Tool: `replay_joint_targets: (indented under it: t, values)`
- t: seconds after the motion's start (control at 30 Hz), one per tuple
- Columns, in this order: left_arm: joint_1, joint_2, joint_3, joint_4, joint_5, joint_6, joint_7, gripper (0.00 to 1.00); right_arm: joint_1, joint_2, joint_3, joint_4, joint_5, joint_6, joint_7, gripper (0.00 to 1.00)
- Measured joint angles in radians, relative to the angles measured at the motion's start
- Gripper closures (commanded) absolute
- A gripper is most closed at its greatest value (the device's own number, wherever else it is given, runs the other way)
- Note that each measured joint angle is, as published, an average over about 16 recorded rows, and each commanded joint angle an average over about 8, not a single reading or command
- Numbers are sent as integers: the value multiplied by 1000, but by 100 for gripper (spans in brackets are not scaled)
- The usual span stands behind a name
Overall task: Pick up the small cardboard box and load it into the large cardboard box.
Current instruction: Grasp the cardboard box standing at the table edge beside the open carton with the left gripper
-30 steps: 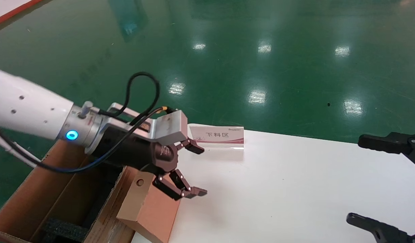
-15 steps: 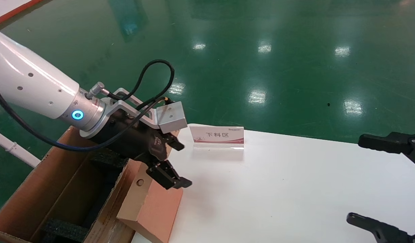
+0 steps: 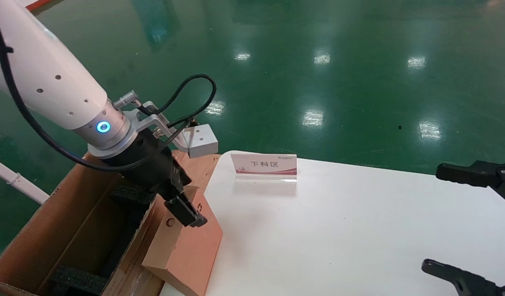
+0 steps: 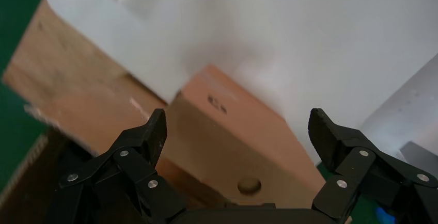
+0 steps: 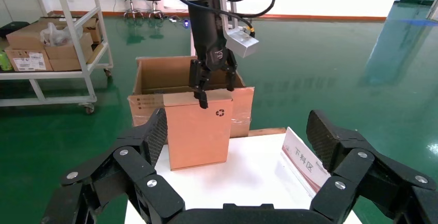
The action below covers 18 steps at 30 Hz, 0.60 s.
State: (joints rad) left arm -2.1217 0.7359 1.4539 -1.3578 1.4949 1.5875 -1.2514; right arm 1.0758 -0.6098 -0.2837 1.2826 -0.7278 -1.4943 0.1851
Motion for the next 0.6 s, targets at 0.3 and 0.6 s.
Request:
replay_joint_targets:
  t: [0.3, 0.6]
  values:
    - [-145, 54, 252, 0, -59, -7, -125, 0, 0, 0, -1, 0, 0, 0, 0, 0]
    - [-216, 84, 411, 1, -128, -30, -193, 0, 0, 1, -1, 0, 1, 1, -1, 0]
